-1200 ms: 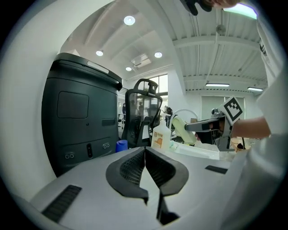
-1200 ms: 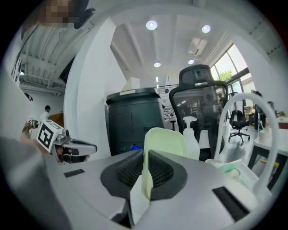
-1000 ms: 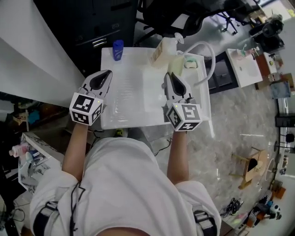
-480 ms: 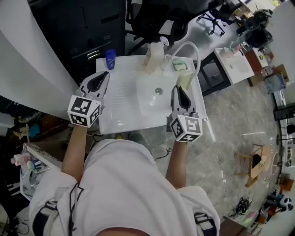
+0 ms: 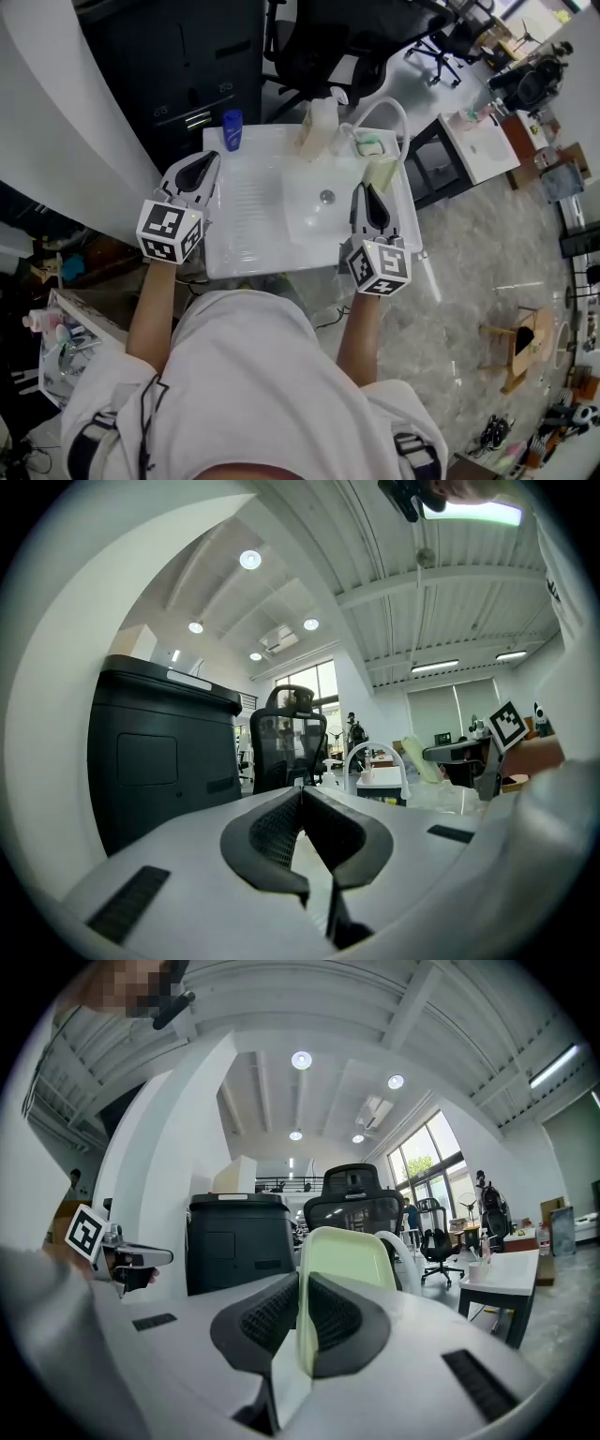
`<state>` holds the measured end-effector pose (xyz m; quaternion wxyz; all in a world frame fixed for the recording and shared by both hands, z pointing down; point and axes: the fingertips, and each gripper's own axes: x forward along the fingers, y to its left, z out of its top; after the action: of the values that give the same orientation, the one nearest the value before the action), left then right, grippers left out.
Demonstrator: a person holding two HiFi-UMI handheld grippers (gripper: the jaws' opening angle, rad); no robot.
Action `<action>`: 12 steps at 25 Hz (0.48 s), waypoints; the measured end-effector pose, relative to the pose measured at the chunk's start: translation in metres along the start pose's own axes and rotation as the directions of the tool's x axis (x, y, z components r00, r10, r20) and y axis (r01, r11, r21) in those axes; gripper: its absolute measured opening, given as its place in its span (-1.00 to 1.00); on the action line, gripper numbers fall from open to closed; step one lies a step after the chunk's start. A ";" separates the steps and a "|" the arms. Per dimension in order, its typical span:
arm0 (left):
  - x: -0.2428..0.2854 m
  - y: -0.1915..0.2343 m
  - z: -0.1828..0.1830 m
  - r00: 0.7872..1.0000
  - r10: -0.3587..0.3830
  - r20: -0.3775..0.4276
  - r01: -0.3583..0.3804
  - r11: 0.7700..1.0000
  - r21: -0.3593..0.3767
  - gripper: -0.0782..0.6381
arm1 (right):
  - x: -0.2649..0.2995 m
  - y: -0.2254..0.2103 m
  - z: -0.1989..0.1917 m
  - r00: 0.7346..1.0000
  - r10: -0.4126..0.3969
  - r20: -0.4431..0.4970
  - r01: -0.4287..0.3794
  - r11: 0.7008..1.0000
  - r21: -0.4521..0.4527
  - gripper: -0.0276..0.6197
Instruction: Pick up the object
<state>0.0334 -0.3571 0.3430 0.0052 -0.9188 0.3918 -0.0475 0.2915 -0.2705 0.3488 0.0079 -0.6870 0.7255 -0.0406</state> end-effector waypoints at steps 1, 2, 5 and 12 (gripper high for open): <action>-0.002 0.001 0.001 1.000 0.005 0.002 -0.005 1.000 0.001 -0.72 | 0.000 0.001 0.000 1.000 0.002 0.002 -0.002 1.000 0.000 -0.80; -0.004 0.002 0.002 1.000 0.010 0.003 -0.010 1.000 0.002 -0.72 | 0.000 0.002 0.001 1.000 0.004 0.005 -0.004 1.000 -0.001 -0.80; -0.009 0.003 0.002 1.000 0.022 0.003 -0.022 1.000 0.002 -0.72 | -0.001 0.002 0.002 1.000 0.005 0.008 -0.005 1.000 -0.002 -0.80; -0.013 0.003 0.007 0.999 0.034 0.014 -0.034 0.999 0.015 -0.72 | -0.005 0.000 -0.004 1.000 0.000 0.006 0.000 1.000 0.002 -0.80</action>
<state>0.0233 -0.3497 0.3347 0.0158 -0.9123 0.4068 -0.0441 0.2916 -0.2657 0.3525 0.0108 -0.6870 0.7256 -0.0393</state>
